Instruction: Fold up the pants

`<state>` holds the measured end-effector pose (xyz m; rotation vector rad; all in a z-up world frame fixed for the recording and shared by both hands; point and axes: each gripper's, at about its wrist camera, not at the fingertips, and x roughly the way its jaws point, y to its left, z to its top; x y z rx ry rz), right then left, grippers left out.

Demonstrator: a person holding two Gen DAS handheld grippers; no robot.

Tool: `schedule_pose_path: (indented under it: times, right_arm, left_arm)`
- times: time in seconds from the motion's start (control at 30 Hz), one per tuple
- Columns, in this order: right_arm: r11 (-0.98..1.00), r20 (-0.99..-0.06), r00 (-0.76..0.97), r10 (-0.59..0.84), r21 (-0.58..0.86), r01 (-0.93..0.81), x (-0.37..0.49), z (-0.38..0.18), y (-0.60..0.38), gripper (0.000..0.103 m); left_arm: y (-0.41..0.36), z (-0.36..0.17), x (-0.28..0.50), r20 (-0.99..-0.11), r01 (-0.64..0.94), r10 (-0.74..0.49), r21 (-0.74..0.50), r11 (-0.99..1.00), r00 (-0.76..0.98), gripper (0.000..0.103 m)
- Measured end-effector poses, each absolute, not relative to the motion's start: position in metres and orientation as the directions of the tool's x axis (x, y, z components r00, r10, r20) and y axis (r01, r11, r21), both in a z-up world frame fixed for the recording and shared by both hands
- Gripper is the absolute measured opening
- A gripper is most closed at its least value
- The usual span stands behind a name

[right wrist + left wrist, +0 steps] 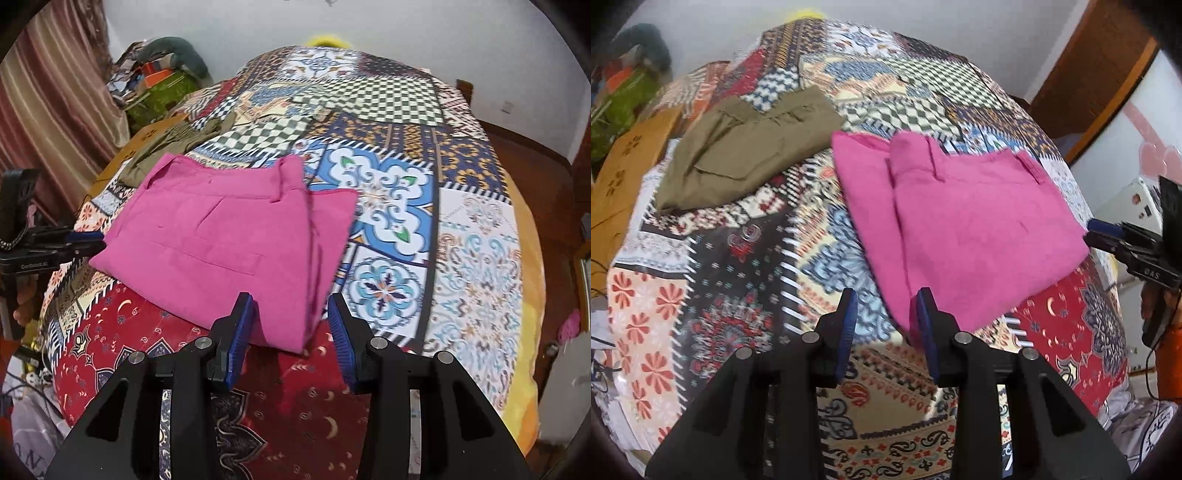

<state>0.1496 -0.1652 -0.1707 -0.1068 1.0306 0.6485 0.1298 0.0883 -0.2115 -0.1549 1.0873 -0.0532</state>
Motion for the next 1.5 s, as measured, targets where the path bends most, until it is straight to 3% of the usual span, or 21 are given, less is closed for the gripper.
schedule_pose_path:
  times: [0.07, 0.17, 0.2, 0.27, 0.33, 0.67, 0.93, 1.07, 1.3, 1.4, 1.5]
  right_arm:
    - [0.817, -0.822, 0.37, 0.433, 0.184, -0.546, 0.149, -0.165, -0.165, 0.039]
    - [0.823, -0.813, 0.399, 0.424, 0.162, -0.544, 0.153, -0.155, -0.164, 0.041]
    - [0.825, -0.809, 0.408, 0.424, 0.16, -0.541, 0.155, -0.153, -0.164, 0.043]
    - [0.832, -0.795, 0.432, 0.426, 0.157, -0.532, 0.158, -0.147, -0.162, 0.059]
    - [0.831, -0.782, 0.443, 0.439, 0.167, -0.53, 0.162, -0.145, -0.16, 0.062]
    - [0.843, -0.84, 0.341, 0.422, 0.226, -0.488, 0.187, -0.183, -0.145, 0.063]
    - [0.825, -0.825, 0.246, 0.508, 0.385, -0.413, 0.21, -0.205, -0.15, 0.067]
    - [0.819, -0.821, 0.236, 0.521, 0.402, -0.41, 0.215, -0.21, -0.15, 0.075]
    - [0.799, -0.803, 0.227, 0.551, 0.429, -0.422, 0.223, -0.212, -0.148, 0.077]
    - [0.786, -0.795, 0.219, 0.566, 0.441, -0.433, 0.223, -0.212, -0.146, 0.073]
    - [0.765, -0.78, 0.205, 0.591, 0.461, -0.449, 0.223, -0.21, -0.145, 0.059]
  left_arm:
    - [0.091, -0.204, 0.133, -0.868, -0.044, -0.109, -0.149, 0.988, 0.484, 0.035]
    - [0.092, -0.193, 0.137, -0.852, -0.047, -0.106, -0.151, 0.987, 0.512, 0.047]
    - [0.091, -0.19, 0.139, -0.848, -0.047, -0.104, -0.151, 0.987, 0.52, 0.052]
    - [0.089, -0.185, 0.144, -0.836, -0.046, -0.105, -0.154, 0.987, 0.539, 0.059]
    - [0.086, -0.185, 0.15, -0.832, -0.055, -0.107, -0.163, 0.985, 0.545, 0.067]
    - [0.087, -0.223, 0.18, -0.871, -0.111, -0.174, -0.25, 0.962, 0.46, 0.067]
    - [0.087, -0.232, 0.196, -0.868, -0.102, -0.203, -0.276, 0.956, 0.452, 0.074]
    - [0.086, -0.234, 0.204, -0.863, -0.087, -0.222, -0.291, 0.953, 0.453, 0.077]
    - [0.079, -0.236, 0.218, -0.859, -0.055, -0.247, -0.302, 0.952, 0.449, 0.079]
    - [0.074, -0.237, 0.222, -0.861, -0.035, -0.25, -0.295, 0.955, 0.443, 0.079]
    - [0.071, -0.237, 0.222, -0.861, -0.021, -0.247, -0.286, 0.958, 0.445, 0.075]
